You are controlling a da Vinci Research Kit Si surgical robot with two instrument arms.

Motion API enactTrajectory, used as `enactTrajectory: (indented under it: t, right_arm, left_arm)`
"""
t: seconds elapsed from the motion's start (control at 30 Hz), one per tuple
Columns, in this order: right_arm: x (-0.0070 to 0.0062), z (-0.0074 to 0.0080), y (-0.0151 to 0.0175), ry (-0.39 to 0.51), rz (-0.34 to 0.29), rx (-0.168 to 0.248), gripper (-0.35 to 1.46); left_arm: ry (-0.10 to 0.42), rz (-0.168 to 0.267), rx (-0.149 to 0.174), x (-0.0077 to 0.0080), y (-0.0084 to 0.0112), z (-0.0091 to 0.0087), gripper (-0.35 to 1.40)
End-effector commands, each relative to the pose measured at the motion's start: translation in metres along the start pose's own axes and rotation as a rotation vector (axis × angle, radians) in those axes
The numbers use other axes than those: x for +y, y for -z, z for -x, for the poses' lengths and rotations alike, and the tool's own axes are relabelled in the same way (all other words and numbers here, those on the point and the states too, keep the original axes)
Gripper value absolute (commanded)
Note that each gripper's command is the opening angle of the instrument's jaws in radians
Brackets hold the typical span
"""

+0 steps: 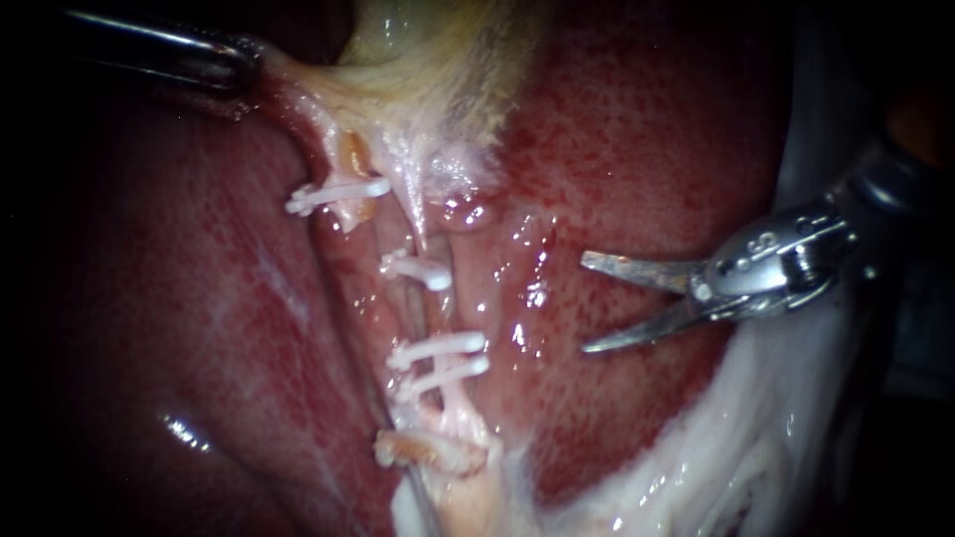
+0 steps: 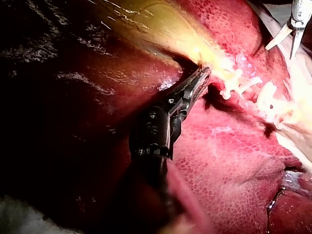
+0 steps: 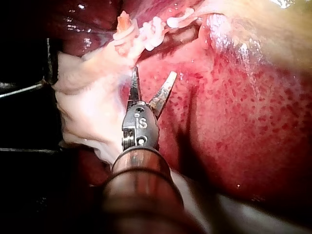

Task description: Go to the cutting position right tube

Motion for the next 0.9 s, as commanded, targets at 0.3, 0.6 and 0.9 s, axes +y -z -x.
enactTrajectory:
  t: [0.3, 0.6, 0.9]
  right_arm:
    - [0.0005, -0.0011, -0.0053, -0.158, -0.100, 0.035, 1.44]
    - [0.0009, -0.0010, -0.0092, -0.228, -0.189, 0.062, 1.44]
    - [0.0018, -0.0014, -0.0109, -0.182, -0.307, 0.155, 1.44]
  left_arm:
    - [0.000, -0.002, 0.000, 0.0002, 0.0000, 0.0000, -0.35]
    - [0.000, 0.000, -0.001, 0.0002, -0.0001, 0.0000, -0.35]
    - [0.000, 0.000, 0.000, 0.0002, -0.0002, -0.0001, -0.35]
